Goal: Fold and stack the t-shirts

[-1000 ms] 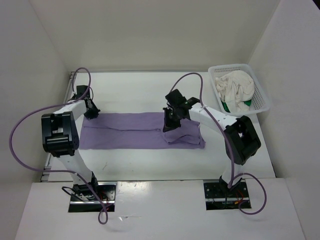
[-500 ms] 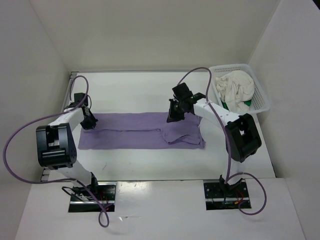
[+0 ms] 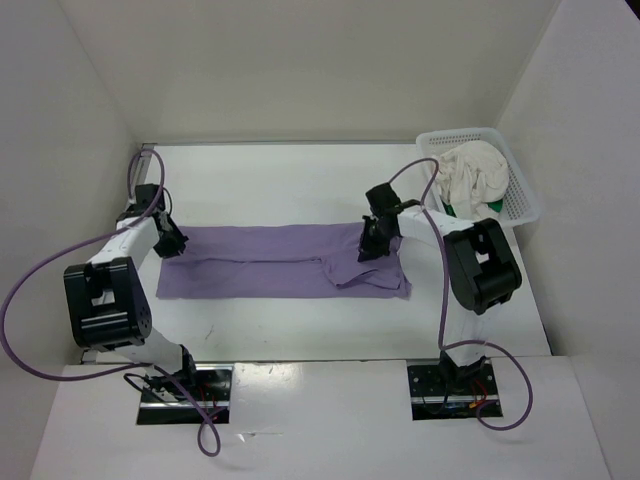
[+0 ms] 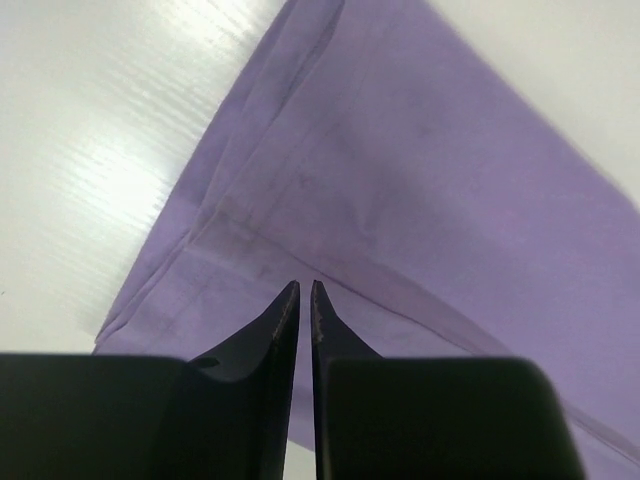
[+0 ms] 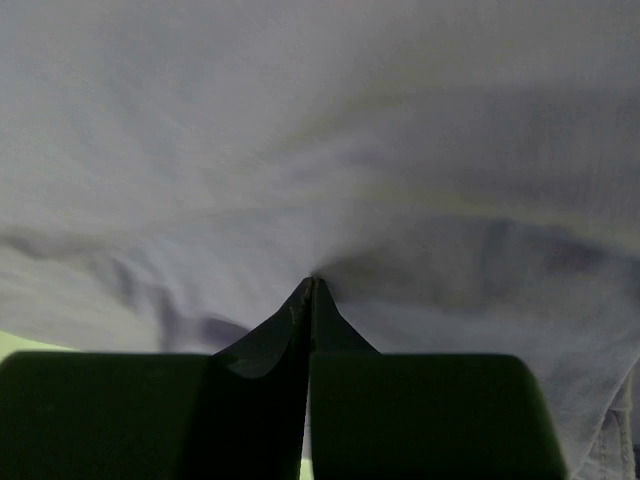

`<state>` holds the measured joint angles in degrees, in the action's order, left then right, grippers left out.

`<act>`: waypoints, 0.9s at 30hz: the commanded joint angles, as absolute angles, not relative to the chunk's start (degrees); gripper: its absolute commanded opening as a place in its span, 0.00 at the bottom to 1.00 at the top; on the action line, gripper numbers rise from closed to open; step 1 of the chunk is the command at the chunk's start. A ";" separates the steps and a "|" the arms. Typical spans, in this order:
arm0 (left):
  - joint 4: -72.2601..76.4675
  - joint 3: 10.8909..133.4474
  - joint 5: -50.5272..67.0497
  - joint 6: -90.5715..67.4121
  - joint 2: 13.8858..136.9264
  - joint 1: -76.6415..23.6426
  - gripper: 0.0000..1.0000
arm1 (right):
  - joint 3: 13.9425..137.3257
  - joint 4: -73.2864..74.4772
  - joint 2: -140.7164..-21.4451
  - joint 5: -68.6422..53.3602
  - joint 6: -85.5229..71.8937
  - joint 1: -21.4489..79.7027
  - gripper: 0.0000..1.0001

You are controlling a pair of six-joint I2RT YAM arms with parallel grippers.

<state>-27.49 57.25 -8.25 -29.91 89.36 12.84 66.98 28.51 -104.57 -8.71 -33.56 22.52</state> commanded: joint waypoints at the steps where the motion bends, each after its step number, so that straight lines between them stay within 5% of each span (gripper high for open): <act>1: -26.37 61.34 -4.39 -30.59 85.88 11.44 0.16 | 59.97 26.72 -100.65 -9.92 -35.51 22.94 0.01; 15: -19.61 60.12 2.81 -37.26 90.79 -4.55 0.16 | 50.98 32.78 -89.38 -11.07 -39.28 24.87 0.02; 27: -16.96 62.40 5.97 -38.41 95.36 -8.26 0.16 | 48.60 31.29 -90.26 -12.31 -44.21 31.20 0.03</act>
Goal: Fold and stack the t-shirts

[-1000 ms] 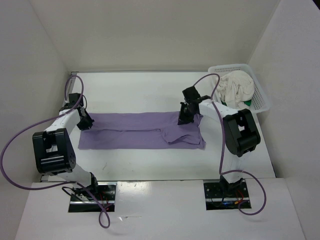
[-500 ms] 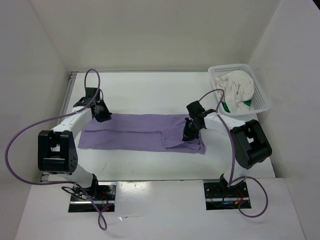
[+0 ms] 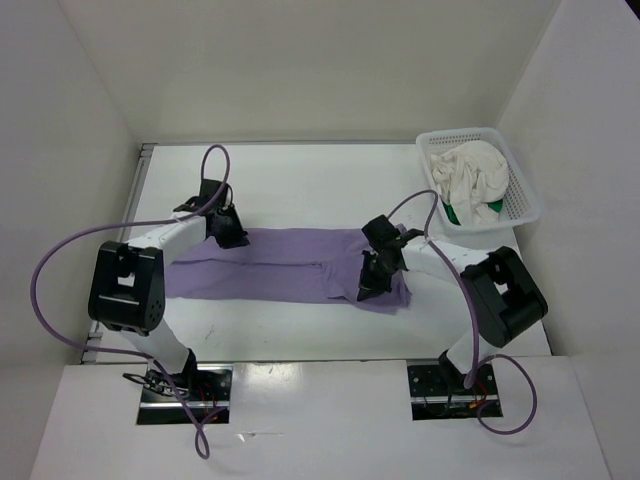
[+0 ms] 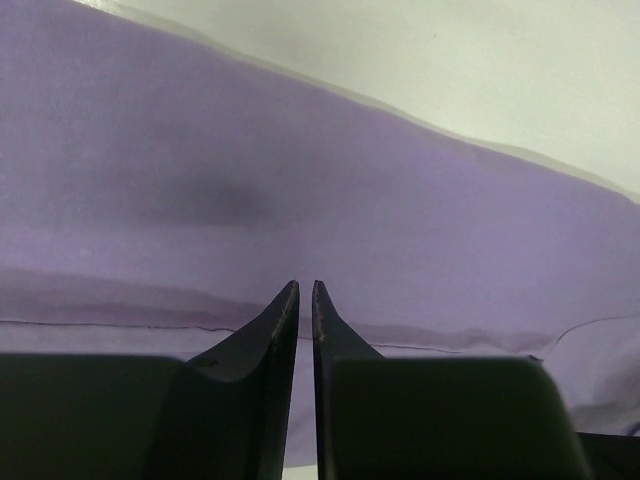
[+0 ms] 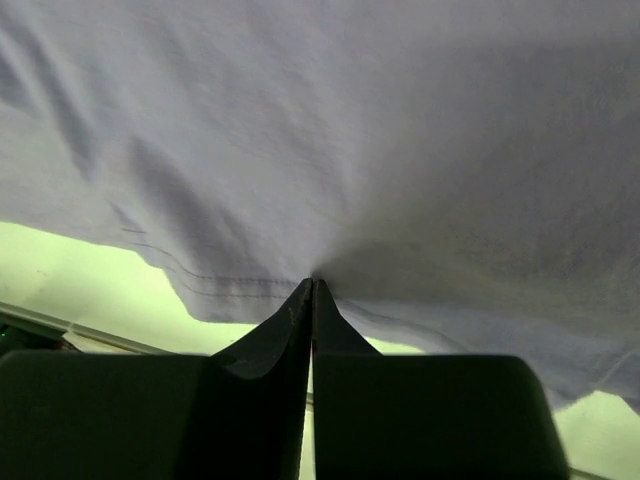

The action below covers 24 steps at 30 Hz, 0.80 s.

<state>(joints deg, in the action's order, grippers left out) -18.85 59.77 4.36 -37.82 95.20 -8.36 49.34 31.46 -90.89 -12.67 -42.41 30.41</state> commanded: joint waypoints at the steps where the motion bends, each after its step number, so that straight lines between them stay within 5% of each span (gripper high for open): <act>1: -16.96 62.40 5.98 -38.41 95.36 -8.26 0.16 | 48.60 31.29 -89.74 -11.61 -44.21 31.20 0.04; 10: -15.21 62.85 8.26 -38.41 97.21 -8.18 0.17 | 60.29 33.41 -90.61 -8.00 -38.59 22.86 0.00; 24: -15.91 51.69 12.39 -37.00 96.42 8.26 0.17 | 70.48 21.10 -110.20 -4.31 -37.53 13.89 0.00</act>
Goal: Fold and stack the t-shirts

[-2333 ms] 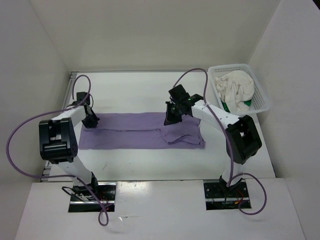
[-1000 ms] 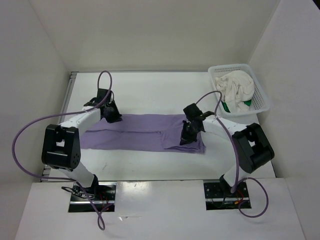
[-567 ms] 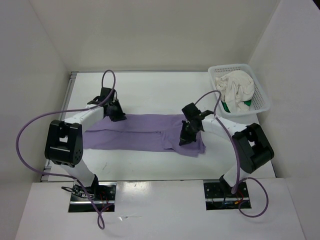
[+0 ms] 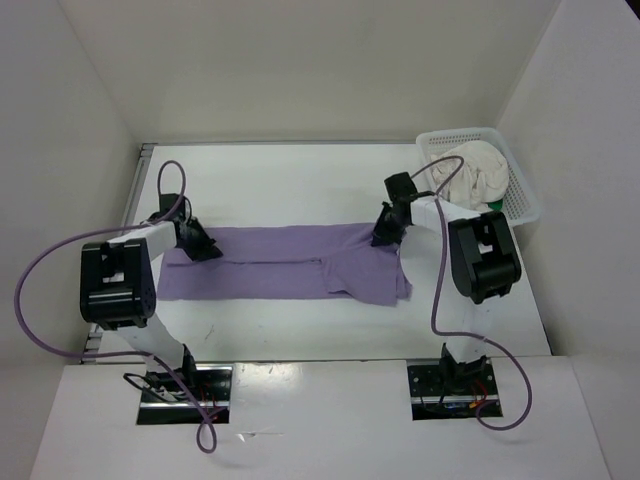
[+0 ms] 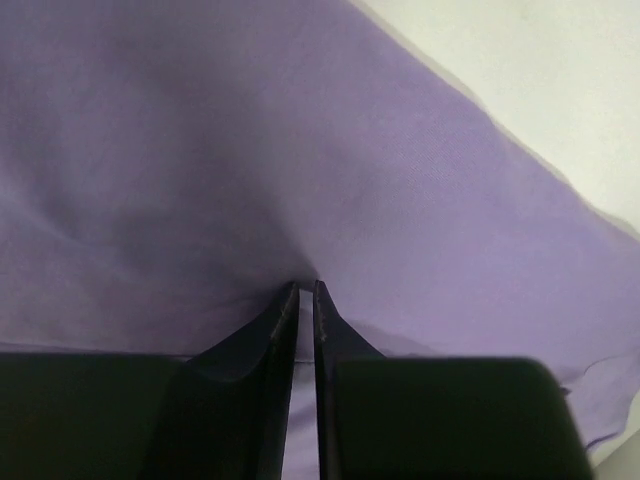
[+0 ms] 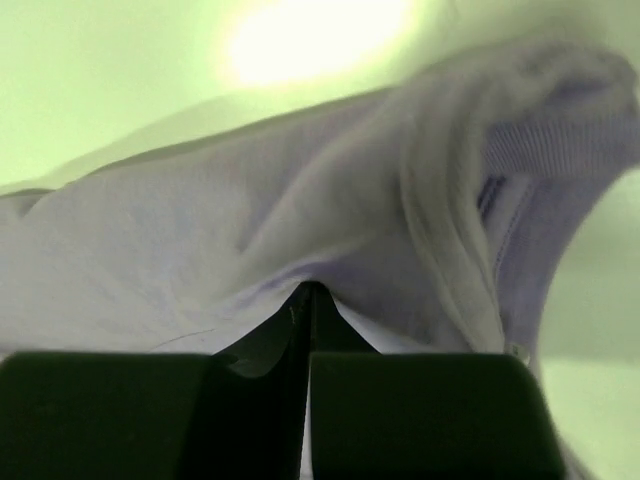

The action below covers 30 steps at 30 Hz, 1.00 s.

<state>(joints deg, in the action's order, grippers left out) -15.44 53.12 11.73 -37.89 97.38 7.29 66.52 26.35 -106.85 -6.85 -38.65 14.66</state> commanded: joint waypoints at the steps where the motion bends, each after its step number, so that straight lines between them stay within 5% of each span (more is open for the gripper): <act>1: -15.91 51.16 12.39 -37.00 96.42 9.48 0.17 | 73.10 21.09 -113.35 -4.31 -37.53 13.89 0.00; 9: -19.68 51.93 13.27 -36.47 89.66 10.90 0.20 | 105.42 26.35 -137.52 -6.42 -39.37 13.89 0.00; 12: -21.88 53.79 13.97 -35.86 87.55 8.89 0.21 | 130.01 33.73 -150.52 -7.73 -39.98 13.89 0.00; 16: -23.02 54.49 13.97 -35.77 85.96 4.05 0.23 | 179.50 46.30 -172.22 -11.15 -43.39 15.12 0.00; 19: -23.03 53.96 13.97 -37.08 83.77 2.20 0.23 | 167.45 37.79 -164.99 -17.15 -45.01 15.12 0.00; 24: -23.55 56.07 14.50 -36.31 80.51 0.88 0.21 | 179.37 45.43 -160.59 -14.76 -38.94 16.88 0.05; 30: -21.80 58.44 13.97 -35.60 81.12 0.88 0.20 | 167.91 54.30 -144.16 -12.22 -32.00 19.85 0.14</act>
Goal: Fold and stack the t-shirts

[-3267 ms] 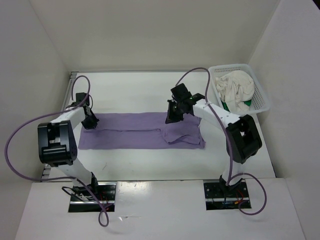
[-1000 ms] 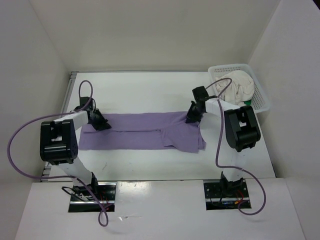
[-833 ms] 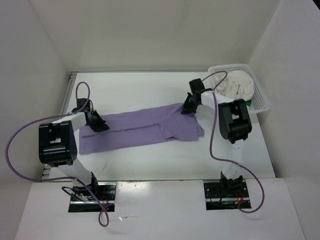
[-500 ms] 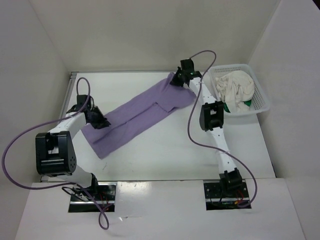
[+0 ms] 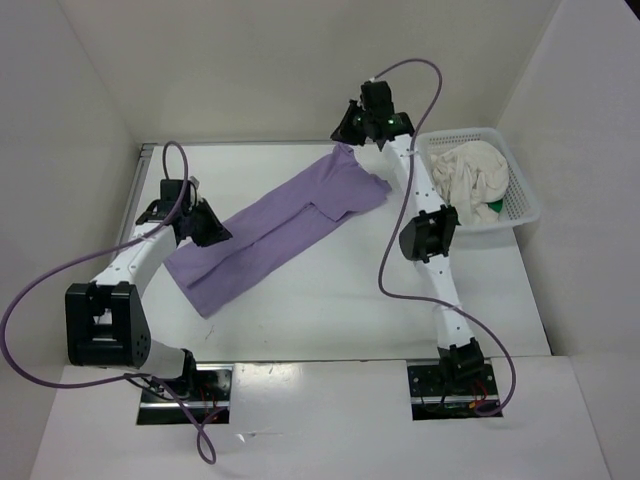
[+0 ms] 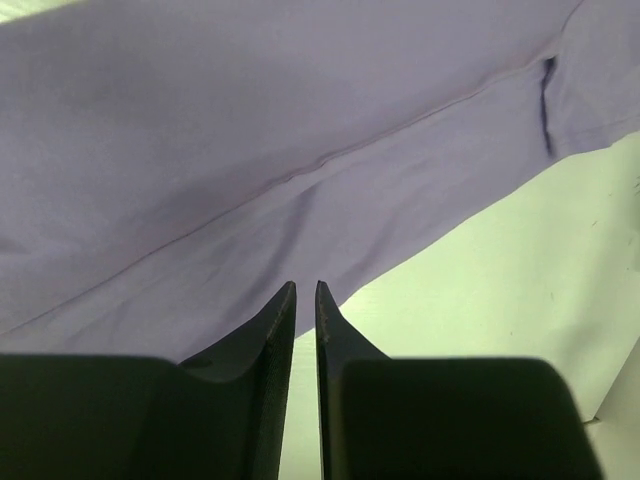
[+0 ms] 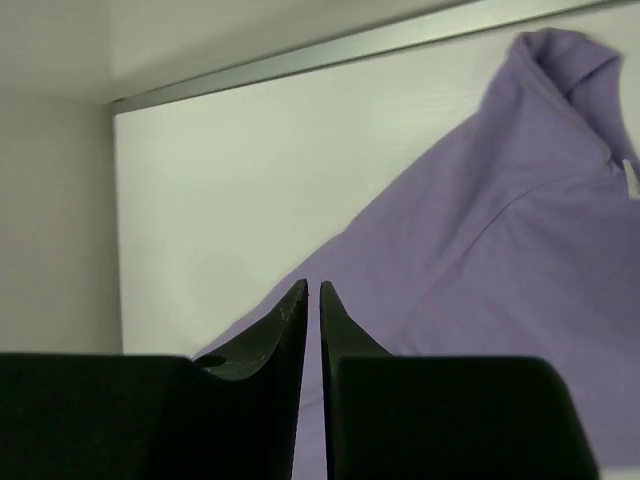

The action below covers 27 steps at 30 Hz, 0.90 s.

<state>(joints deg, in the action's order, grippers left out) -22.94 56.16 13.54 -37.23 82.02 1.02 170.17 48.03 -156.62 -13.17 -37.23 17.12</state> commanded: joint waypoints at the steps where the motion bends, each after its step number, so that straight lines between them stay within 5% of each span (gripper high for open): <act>1: -21.80 58.97 13.19 -35.60 81.12 0.88 0.18 | 164.91 55.71 -142.66 -12.22 -31.38 22.13 0.14; 4: -21.80 59.58 11.87 -34.37 81.12 0.88 0.18 | 138.95 51.01 -131.79 -13.10 -28.74 27.75 0.19; 8: -22.32 59.59 12.39 -33.84 81.73 0.88 0.21 | 92.39 23.00 -108.33 -18.35 -37.86 32.60 0.32; 11: -22.32 59.59 13.79 -33.31 82.96 0.88 0.22 | 80.99 18.56 -105.56 -19.78 -41.75 33.74 0.42; 14: -21.71 60.12 13.80 -33.31 83.50 0.88 0.23 | 73.95 12.86 -105.56 -19.78 -44.82 31.66 0.35; 18: -21.71 60.82 15.02 -32.70 84.55 0.88 0.23 | 71.46 11.34 -106.70 -14.51 -46.05 25.59 0.00; 27: -19.95 58.45 16.17 -33.22 82.88 0.88 0.23 | 84.54 17.92 -120.66 -1.85 -41.22 16.79 0.00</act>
<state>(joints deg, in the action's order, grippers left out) -21.69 58.39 14.74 -34.44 84.29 1.02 80.82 17.30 -116.95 -7.16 -42.63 17.08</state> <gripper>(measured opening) 0.231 0.004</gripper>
